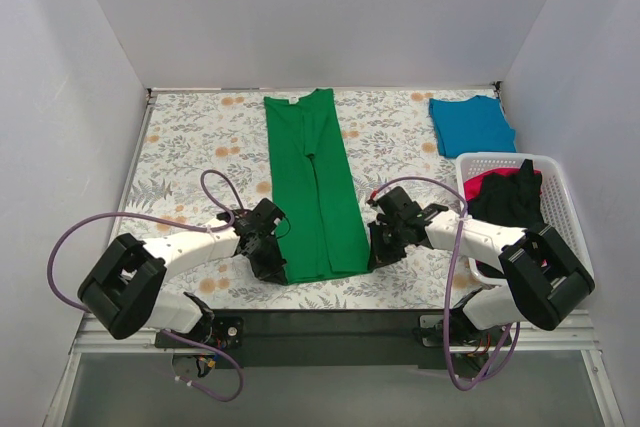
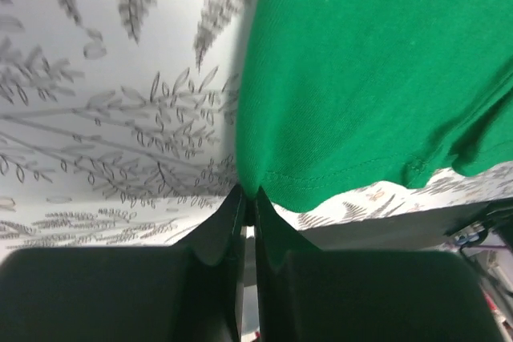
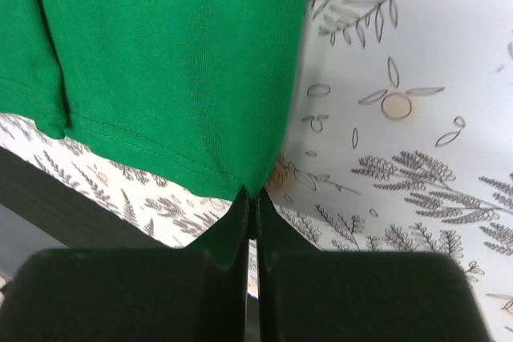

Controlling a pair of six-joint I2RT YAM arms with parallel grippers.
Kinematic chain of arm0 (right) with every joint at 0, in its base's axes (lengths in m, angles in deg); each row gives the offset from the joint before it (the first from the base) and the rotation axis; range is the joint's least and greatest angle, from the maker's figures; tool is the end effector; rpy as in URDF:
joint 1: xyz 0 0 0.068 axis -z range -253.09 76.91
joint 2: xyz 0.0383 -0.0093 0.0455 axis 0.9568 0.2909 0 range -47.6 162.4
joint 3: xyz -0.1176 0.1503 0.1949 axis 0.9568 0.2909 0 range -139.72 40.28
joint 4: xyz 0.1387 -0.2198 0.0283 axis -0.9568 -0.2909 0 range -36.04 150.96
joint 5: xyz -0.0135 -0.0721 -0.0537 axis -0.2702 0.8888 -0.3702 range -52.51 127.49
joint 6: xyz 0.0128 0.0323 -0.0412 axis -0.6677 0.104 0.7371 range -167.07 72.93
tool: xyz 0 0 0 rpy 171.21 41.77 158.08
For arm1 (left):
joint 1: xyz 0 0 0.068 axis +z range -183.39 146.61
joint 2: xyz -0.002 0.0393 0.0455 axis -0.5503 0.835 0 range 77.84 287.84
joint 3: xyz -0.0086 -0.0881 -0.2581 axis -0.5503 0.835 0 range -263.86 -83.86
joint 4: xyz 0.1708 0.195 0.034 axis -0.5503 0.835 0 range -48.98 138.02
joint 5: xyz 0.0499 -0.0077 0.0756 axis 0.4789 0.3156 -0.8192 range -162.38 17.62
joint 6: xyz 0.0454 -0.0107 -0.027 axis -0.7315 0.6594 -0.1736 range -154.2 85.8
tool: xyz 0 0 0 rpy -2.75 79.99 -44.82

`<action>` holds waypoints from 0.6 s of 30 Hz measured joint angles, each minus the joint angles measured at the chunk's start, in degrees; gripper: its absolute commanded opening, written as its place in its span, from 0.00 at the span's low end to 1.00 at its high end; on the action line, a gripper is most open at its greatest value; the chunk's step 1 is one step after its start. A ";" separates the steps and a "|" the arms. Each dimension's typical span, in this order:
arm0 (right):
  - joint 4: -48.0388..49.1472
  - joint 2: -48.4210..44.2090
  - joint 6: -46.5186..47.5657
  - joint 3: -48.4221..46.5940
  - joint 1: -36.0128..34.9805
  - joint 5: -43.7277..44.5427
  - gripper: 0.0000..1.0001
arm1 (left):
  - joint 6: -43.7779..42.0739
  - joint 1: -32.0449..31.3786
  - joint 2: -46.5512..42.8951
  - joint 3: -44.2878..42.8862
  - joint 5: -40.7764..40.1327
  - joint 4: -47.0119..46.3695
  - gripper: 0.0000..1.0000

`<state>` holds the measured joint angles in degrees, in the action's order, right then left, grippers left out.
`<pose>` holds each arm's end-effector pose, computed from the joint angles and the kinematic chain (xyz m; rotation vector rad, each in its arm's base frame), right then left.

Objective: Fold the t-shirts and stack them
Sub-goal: Fold the tshirt

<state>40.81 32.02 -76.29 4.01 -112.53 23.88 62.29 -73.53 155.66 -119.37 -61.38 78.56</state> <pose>0.1802 0.1591 0.1515 -0.3302 2.8011 0.6523 0.1524 -0.1374 0.1438 1.3975 -2.6639 0.3551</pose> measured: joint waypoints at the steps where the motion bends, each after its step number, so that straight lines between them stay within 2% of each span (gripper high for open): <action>1: -0.98 -0.02 0.59 -0.11 0.00 -0.42 0.01 | -0.02 -0.46 -0.07 0.00 0.28 0.44 0.00; 6: -11.10 -1.62 4.28 -0.68 -0.22 -3.34 0.01 | 0.66 -4.94 -4.39 1.46 2.67 7.30 0.00; 9: -18.73 -4.83 6.43 -0.72 -0.72 -6.19 0.01 | 2.97 -8.74 -12.09 3.41 7.06 10.84 0.00; 12: -23.76 -6.16 7.80 -2.32 -0.81 -7.15 0.01 | 5.35 -9.53 -18.69 4.83 11.28 11.08 0.00; 15: -27.58 -2.05 9.57 -8.83 -0.50 -6.45 0.01 | 5.01 -7.13 -17.29 4.11 13.88 9.57 0.00; 18: -28.94 4.96 11.58 -19.23 0.63 -5.16 0.01 | 1.33 -1.77 -8.52 -1.38 13.25 10.45 0.00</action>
<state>11.88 36.98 -64.70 -15.23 -111.90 18.73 63.62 -75.30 147.13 -120.74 -48.13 89.00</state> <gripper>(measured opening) 0.028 0.027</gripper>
